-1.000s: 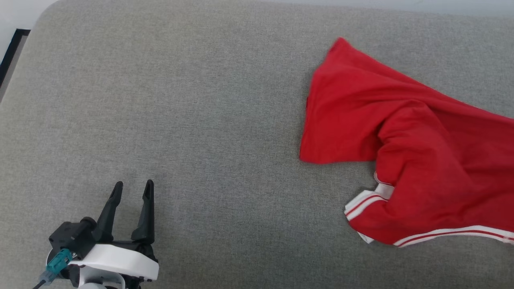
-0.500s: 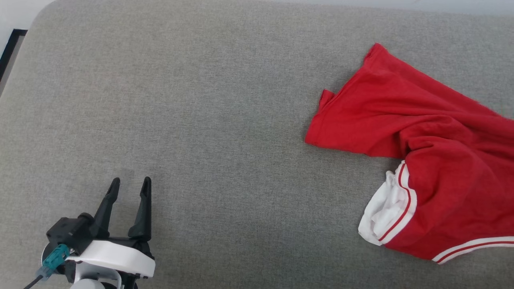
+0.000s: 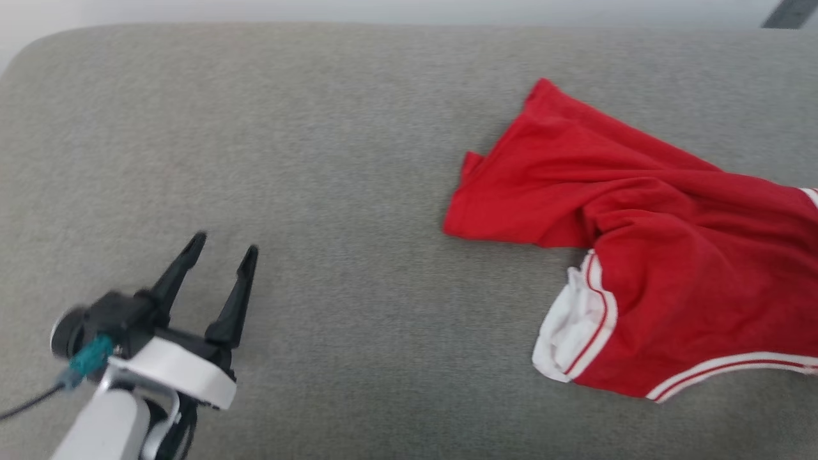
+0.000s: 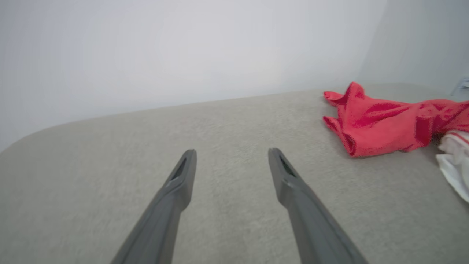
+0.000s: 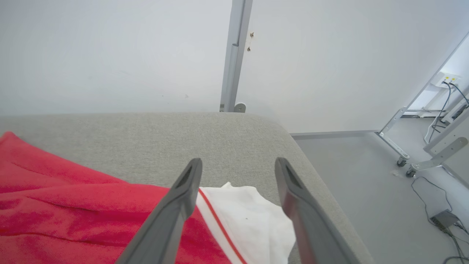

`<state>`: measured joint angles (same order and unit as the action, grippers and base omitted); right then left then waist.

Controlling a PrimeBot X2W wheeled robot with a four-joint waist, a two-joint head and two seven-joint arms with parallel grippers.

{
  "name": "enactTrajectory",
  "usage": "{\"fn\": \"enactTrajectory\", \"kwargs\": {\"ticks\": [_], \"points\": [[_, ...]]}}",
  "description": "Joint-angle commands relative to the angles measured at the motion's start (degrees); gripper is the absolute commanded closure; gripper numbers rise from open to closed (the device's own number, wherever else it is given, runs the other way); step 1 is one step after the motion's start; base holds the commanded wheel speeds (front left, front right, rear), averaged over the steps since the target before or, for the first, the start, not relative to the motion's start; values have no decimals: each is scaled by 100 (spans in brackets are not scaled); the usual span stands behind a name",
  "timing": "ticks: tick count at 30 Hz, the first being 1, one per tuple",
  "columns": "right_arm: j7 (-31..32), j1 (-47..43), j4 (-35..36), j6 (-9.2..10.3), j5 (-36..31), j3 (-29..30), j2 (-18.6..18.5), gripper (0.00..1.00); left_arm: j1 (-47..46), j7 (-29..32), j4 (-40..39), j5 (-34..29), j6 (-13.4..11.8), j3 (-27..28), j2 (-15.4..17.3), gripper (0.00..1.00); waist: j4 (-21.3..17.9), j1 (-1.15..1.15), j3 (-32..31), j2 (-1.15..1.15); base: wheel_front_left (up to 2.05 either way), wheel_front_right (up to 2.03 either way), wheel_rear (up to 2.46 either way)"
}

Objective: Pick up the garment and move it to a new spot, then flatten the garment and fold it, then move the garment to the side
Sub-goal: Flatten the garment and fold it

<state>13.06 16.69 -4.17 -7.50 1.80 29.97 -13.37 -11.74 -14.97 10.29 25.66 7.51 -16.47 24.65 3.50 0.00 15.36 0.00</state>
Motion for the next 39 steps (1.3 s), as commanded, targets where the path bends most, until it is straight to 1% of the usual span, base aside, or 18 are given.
{"fn": "enactTrajectory", "kwargs": {"ticks": [1,3,5,6,8,9,12,13,15,16,18,24,27,29,32,35,37,39], "points": [[-223,-147,168,2,138,-175,203,0,-272,-31,-51,145,-5,-293,259,0,-220,0,-79,0,0,0,0],[-428,-251,313,2,166,-419,383,0,-616,35,-135,379,-5,-813,584,0,-380,0,-90,0,0,0,0],[-567,-353,414,2,157,-566,608,0,-1026,318,-283,703,-4,-1414,924,0,-535,0,-68,0,0,0,0],[-641,-384,450,3,150,-642,695,0,-1235,526,-374,958,-5,-1771,1074,0,-612,0,-45,0,0,0,0],[-767,-434,489,2,208,-783,839,0,-1654,1050,-599,1476,-5,-2466,1356,0,-777,0,8,0,0,0,0],[-830,-461,502,2,208,-833,889,0,-1874,1353,-716,1835,-5,-2795,1454,0,-860,0,37,0,0,0,0],[-1004,-513,537,3,263,-917,991,0,-2469,2315,-999,2831,-5,-3640,1665,0,-1120,0,124,0,0,0,0],[-1047,-517,543,2,289,-968,1013,0,-2634,2584,-1044,3151,-5,-3846,1694,0,-1219,0,171,0,0,0,0],[-1132,-542,547,2,328,-991,1041,0,-2966,3075,-1067,3616,-5,-4245,1661,0,-1363,0,254,0,0,0,0],[-1132,-542,547,2,328,-991,1041,0,-2966,3075,-1067,3616,-5,-4245,1661,0,-1363,0,254,0,0,0,0],[-1204,-550,478,2,389,-1030,1047,0,-3263,3345,-982,3930,-5,-4537,1558,0,-1498,0,330,0,0,0,0],[-1452,-447,187,2,701,-1233,1044,0,-3754,3774,-357,4837,-5,-4983,1127,0,-1866,0,524,0,0,0,0],[-1575,-391,42,2,800,-1333,1044,0,-3923,3836,-94,5043,-4,-5123,955,0,-2008,0,608,0,0,0,0],[-1645,-350,-49,2,839,-1413,1044,0,-4040,3812,61,5034,-4,-5229,886,0,-2085,0,651,0,0,0,0],[-1741,-318,-159,2,922,-1508,1044,0,-4119,3764,263,5134,-5,-5341,791,0,-2180,0,706,0,0,0,0],[-1816,-303,-247,2,972,-1562,1044,0,-4162,3724,483,5040,-5,-5470,731,0,-2248,0,763,0,0,0,0],[-1851,-279,-279,2,1001,-1590,1043,0,-4145,3695,604,5151,-8,-5515,683,0,-2290,0,797,0,0,0,0],[-1878,-269,-299,2,1021,-1600,1043,0,-4140,3677,719,5120,-9,-5567,651,0,-2313,0,816,0,0,0,0]]}}
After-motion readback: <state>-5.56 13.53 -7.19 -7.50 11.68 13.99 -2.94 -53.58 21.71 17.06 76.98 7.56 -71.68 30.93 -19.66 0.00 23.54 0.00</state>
